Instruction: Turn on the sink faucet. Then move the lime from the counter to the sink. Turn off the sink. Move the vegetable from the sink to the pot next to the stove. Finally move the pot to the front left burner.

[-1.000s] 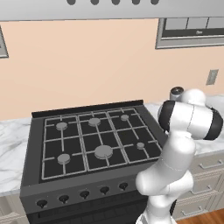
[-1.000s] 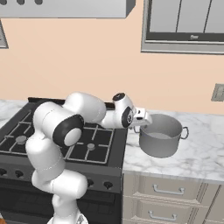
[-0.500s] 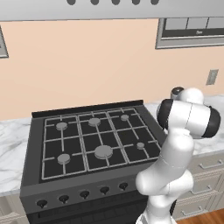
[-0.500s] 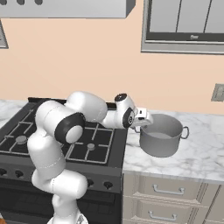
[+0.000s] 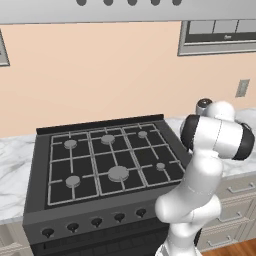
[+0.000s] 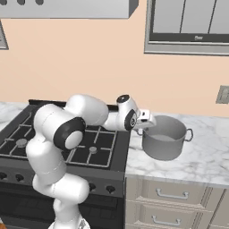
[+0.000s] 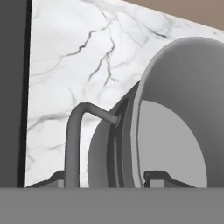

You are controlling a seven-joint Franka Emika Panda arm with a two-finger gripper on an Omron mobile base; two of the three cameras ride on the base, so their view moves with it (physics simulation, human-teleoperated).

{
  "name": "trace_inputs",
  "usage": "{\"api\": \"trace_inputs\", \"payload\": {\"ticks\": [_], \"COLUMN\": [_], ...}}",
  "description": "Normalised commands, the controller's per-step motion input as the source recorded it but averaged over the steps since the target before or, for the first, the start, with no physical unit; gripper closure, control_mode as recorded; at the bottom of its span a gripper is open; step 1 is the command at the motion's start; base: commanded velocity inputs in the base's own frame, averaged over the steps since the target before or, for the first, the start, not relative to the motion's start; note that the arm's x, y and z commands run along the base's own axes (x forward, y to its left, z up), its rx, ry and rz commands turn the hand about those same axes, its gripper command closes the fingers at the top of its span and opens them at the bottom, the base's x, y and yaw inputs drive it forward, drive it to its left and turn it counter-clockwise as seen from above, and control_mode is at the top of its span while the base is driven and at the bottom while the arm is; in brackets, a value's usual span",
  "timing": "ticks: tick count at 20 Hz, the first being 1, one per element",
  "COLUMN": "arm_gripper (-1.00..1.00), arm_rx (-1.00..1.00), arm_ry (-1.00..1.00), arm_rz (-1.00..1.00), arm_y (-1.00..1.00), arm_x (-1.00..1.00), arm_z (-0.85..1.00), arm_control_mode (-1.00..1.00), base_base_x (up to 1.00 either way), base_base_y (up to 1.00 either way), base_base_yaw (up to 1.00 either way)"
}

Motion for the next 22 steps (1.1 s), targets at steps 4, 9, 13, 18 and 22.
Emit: {"api": "trace_inputs", "payload": {"ticks": [4, 9, 13, 18, 22], "arm_gripper": [1.00, 1.00, 1.00, 1.00, 1.00], "arm_rx": [0.00, -0.02, -0.07, -0.05, -0.02], "arm_ry": [-0.02, 0.00, 0.02, 0.00, 0.02], "arm_rz": [0.16, 0.22, 0.31, 0.37, 0.44], "arm_y": [0.23, 0.51, 0.73, 0.84, 0.92], "arm_x": [-0.30, -0.26, -0.29, -0.30, -0.21], "arm_z": [0.53, 0.41, 0.44, 0.45, 0.31], "arm_control_mode": [-1.00, -1.00, -1.00, -1.00, -1.00], "base_base_x": [0.00, 0.00, 0.00, 0.00, 0.00], "base_base_y": [0.00, 0.00, 0.00, 0.00, 0.00], "base_base_yaw": [0.00, 0.00, 0.00, 0.00, 0.00]}}
